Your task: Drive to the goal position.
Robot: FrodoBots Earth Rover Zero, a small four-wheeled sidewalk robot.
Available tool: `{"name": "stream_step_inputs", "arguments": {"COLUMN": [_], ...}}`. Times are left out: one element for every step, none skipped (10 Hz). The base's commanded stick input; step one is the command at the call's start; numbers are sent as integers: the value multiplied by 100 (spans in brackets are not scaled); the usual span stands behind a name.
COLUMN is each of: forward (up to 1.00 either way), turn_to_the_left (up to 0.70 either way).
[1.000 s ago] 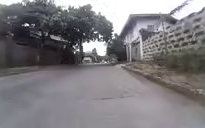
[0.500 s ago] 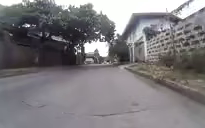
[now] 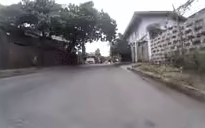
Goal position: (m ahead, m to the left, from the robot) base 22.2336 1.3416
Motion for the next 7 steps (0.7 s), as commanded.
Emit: {"name": "stream_step_inputs", "arguments": {"forward": [100,100,100,100,100,100,100], "turn_to_the_left": [3,3,3,3,3,3,3]}}
